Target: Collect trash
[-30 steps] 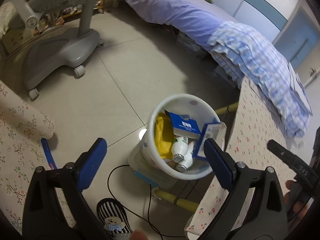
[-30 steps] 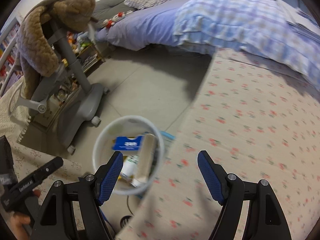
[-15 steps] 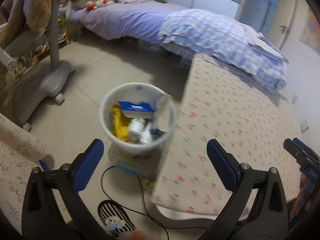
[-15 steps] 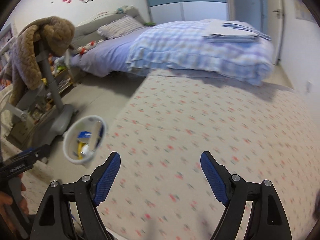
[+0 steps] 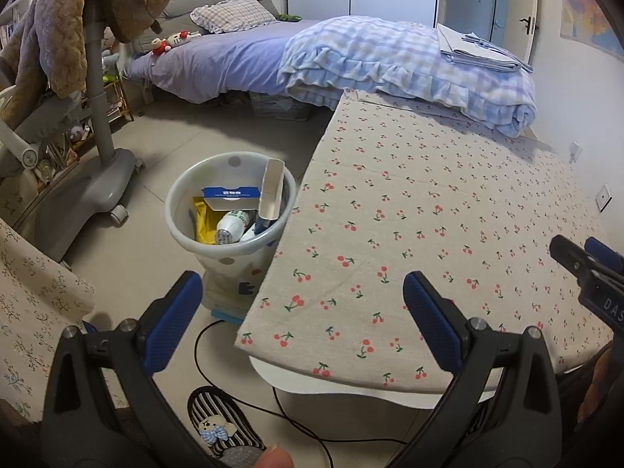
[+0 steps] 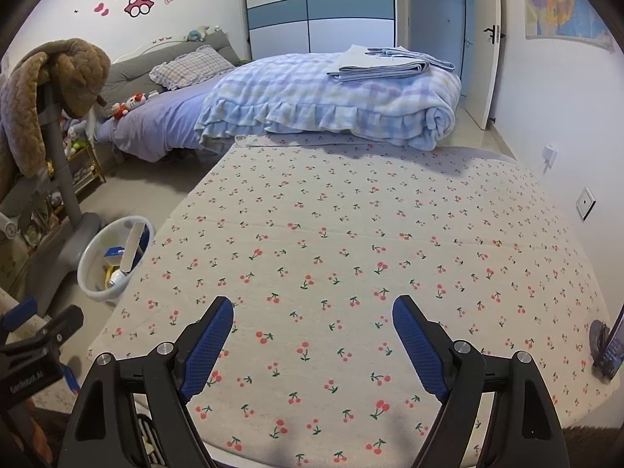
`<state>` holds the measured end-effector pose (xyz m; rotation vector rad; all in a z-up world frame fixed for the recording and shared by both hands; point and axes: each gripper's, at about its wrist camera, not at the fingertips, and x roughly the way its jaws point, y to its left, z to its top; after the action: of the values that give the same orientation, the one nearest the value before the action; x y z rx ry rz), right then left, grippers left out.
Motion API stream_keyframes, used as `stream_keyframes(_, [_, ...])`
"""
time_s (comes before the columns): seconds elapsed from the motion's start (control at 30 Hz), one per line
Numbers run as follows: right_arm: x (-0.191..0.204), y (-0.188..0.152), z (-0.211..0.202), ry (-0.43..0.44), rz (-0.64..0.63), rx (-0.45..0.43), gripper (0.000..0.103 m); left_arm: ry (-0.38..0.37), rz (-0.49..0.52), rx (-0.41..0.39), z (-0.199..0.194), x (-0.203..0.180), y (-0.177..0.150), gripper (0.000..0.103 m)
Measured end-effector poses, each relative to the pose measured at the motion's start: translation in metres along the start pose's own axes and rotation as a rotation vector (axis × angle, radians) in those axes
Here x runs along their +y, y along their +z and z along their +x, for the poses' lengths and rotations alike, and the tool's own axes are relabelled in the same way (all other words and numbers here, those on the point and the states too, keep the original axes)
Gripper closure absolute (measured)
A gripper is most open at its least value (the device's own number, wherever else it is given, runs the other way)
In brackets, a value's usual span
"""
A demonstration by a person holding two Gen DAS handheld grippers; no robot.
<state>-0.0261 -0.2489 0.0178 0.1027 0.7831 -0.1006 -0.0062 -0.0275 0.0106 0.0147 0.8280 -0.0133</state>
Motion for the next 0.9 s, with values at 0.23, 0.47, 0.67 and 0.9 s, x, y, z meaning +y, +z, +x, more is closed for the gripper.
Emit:
stream_keyframes(0.23, [0.0029, -0.0037, 0.0062, 0.015, 0.011, 0.023, 0.018, -0.003, -0.014, 0.01, 0.0013, -0.0005, -0.0034, 0.001])
stream_keyframes(0.47, [0.0085, -0.0063, 0.0076, 0.02, 0.002, 0.03, 0.018, -0.008, -0.022, 0.002, 0.0002, -0.0014, -0.0032, 0.001])
stream_keyframes(0.67, [0.0085, -0.0063, 0.008, 0.02, 0.007, 0.028, 0.018, -0.008, -0.022, -0.001, -0.0001, -0.0007, -0.0031, 0.001])
stream_keyframes(0.9, [0.0067, -0.0062, 0.0092, 0.019, 0.012, 0.032, 0.018, -0.009, -0.024, -0.004, -0.0009, -0.0004, -0.0029, 0.001])
